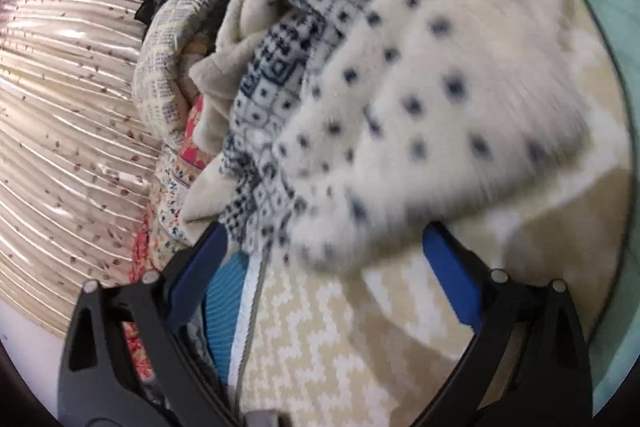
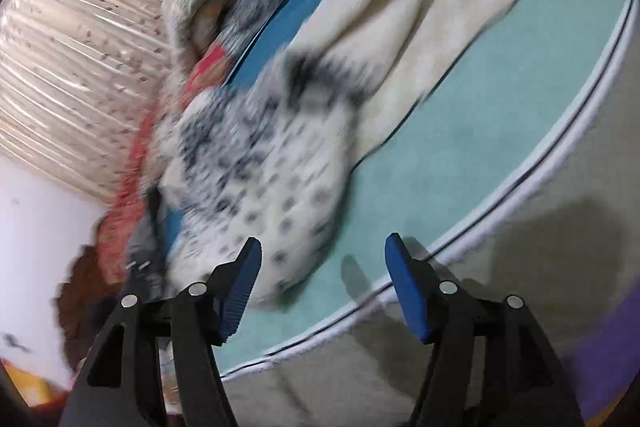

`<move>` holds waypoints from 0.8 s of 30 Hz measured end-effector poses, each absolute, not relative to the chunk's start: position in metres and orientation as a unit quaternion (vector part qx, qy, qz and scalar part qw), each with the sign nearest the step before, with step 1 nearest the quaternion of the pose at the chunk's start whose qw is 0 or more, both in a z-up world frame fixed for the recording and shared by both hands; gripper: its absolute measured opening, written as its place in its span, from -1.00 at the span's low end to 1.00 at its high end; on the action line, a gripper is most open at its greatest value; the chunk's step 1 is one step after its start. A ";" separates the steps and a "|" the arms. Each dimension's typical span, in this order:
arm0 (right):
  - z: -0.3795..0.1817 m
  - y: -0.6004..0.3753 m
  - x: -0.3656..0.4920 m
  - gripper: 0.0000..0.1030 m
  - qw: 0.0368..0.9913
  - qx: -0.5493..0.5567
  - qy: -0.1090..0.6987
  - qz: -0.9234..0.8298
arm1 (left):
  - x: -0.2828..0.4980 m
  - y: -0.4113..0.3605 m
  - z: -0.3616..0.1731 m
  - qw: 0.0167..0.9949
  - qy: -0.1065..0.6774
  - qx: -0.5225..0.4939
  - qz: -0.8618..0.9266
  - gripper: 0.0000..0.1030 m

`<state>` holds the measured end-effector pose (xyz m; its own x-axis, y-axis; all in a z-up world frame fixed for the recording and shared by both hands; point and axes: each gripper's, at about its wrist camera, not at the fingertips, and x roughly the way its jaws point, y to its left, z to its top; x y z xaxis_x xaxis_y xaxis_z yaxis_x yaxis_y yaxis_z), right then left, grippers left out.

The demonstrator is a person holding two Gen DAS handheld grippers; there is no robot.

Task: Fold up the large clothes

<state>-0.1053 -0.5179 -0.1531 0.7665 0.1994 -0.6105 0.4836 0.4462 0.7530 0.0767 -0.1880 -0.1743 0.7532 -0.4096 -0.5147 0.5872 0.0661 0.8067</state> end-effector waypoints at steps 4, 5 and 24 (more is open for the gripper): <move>-0.167 -0.526 -0.067 -0.02 0.776 0.526 0.338 -0.082 | 0.081 -0.218 -0.188 0.717 0.143 0.584 -0.352 -0.82; -0.164 -0.530 -0.061 0.01 0.773 0.527 0.345 -0.077 | 0.077 -0.221 -0.193 0.718 0.144 0.589 -0.342 -0.84; 0.238 -0.444 -0.140 0.94 0.958 0.266 -0.043 0.101 | -0.037 -0.022 0.233 0.966 -0.063 0.078 -0.237 -0.86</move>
<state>-0.1405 -0.4441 0.2384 0.9758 0.1705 0.1367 -0.2166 0.8379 0.5010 -0.0366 -0.0223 0.2332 0.8799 -0.4674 0.0855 0.4477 0.8758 0.1806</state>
